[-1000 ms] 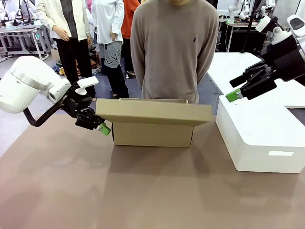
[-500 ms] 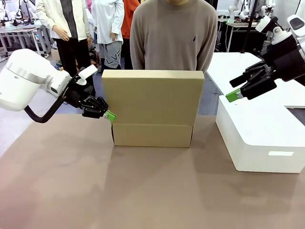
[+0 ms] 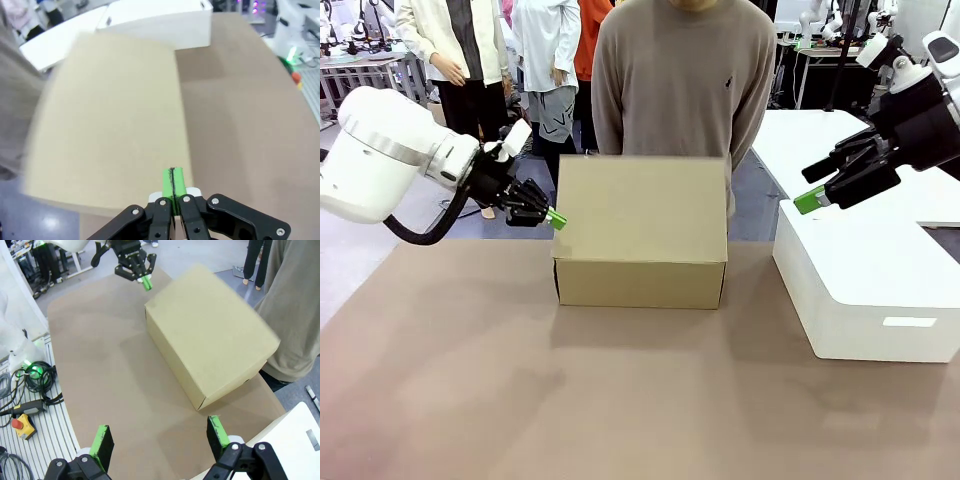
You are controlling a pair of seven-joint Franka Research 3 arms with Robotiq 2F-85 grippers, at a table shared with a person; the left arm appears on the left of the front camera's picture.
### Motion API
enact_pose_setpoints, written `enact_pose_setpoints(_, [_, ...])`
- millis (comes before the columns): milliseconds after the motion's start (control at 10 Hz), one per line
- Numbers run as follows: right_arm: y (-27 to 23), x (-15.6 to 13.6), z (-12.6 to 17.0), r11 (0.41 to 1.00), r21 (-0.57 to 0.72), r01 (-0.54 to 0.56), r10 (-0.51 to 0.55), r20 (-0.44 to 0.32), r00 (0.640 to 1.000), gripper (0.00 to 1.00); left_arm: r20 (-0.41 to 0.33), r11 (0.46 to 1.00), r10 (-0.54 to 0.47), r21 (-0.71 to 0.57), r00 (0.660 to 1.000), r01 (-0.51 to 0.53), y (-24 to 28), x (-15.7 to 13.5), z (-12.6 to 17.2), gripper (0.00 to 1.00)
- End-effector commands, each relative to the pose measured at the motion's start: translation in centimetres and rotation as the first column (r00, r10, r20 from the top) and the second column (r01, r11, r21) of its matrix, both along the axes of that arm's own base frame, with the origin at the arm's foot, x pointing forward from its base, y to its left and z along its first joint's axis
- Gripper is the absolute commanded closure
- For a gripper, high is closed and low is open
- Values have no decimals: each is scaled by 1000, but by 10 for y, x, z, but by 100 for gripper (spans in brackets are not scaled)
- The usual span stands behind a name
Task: Pack the shoes into the box.
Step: Close the Shoes Box.
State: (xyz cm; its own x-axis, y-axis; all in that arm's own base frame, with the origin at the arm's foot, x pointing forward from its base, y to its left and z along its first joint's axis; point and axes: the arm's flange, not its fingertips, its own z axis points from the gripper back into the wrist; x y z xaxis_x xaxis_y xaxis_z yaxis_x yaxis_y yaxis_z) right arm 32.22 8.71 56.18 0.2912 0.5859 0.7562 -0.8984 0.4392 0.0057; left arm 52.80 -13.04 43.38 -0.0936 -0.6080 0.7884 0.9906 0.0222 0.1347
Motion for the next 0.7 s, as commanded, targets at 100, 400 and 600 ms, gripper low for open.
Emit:
enact_pose_setpoints(100, [0,4,1,999,23,-24,24,16,1000,0,-39,998,57,-37,998,-59,7,16,3,100])
enact_pose_setpoints(400, [0,4,1,999,23,-24,24,16,1000,0,5,999,35,4,999,-35,4,8,4,100])
enact_pose_setpoints(600, [0,4,1,999,23,-24,24,16,1000,0,5,999,35,4,999,-35,4,8,4,100])
